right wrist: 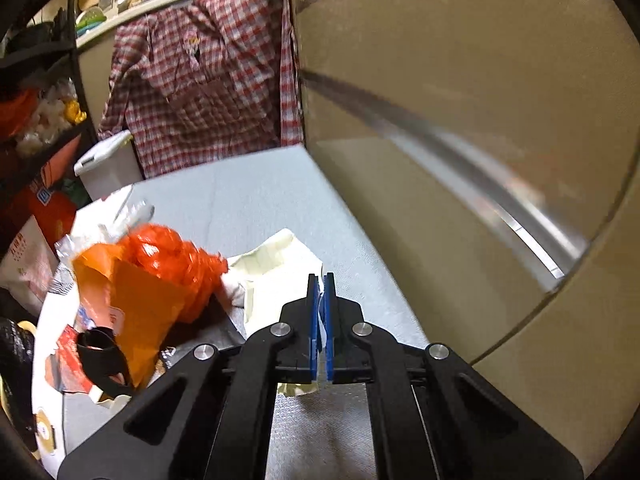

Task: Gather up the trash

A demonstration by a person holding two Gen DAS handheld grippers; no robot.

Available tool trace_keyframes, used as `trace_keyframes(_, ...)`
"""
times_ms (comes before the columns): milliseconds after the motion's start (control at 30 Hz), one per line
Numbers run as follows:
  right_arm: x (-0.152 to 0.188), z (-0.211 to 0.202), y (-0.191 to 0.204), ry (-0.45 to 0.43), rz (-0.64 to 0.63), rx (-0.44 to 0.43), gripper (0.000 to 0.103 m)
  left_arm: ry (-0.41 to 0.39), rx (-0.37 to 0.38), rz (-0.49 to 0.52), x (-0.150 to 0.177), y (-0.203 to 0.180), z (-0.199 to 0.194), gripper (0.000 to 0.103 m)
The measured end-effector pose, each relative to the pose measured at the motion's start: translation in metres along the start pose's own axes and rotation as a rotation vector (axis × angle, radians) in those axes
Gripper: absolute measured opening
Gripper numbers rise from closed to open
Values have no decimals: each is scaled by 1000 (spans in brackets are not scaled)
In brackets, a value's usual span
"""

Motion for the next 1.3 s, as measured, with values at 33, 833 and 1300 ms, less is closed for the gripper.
trace_keyframes(33,-1,-6,-3,-10,7,-9,3,1,22,20,1,-6,4,95)
trace_keyframes(833,-1,-5,-11,9,-2,-47,3,195,257,160,7,-100,145,52)
trace_keyframes(1300,-9,-48,-5,-77,10,-53,3,92,268,95,-26,-65,79,8)
Point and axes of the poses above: each gripper's, at about its wrist camera, not at the fingertips, and z roughly the way its jaws point, y to its left, x to its underside, the point moved 2 cm from there along z, roughly the way its jaws point, and after that the axes turned 12 degrees about y, right-handed, at the moved point
